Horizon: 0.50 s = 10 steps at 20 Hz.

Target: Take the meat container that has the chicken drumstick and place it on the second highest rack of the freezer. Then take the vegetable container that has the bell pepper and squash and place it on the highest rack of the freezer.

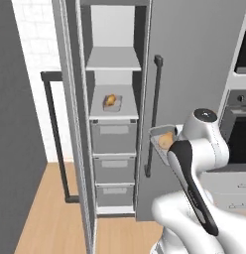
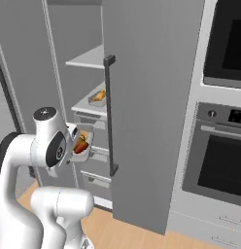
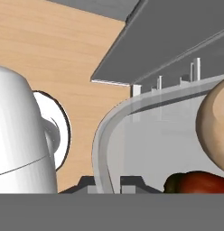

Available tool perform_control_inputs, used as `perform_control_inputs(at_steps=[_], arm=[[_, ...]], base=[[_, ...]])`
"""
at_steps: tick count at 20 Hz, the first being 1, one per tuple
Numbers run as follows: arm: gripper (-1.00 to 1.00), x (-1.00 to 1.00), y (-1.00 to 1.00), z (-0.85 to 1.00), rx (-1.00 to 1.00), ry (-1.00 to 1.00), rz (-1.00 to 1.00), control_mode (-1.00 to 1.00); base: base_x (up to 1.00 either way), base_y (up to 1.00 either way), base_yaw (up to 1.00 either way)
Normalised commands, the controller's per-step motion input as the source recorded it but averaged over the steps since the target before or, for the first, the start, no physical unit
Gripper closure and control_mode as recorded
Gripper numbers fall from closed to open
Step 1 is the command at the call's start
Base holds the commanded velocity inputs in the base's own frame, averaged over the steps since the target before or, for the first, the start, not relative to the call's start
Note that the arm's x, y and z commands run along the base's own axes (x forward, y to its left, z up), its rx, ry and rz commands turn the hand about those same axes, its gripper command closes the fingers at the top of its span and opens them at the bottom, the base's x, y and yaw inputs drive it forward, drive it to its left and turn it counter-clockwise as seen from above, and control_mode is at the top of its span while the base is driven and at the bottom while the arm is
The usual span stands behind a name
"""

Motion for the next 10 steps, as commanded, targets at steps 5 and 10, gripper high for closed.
perform_control_inputs(at_steps=[5, 10], arm=[[1.0, 0.0, 0.0, 0.0, 0.0, 0.0, 0.0, 1.0], [1.0, 0.0, 0.0, 0.0, 0.0, 0.0, 0.0, 1.0]], base=[[0.14, 0.63, 0.26], [0.11, -0.05, 0.06]])
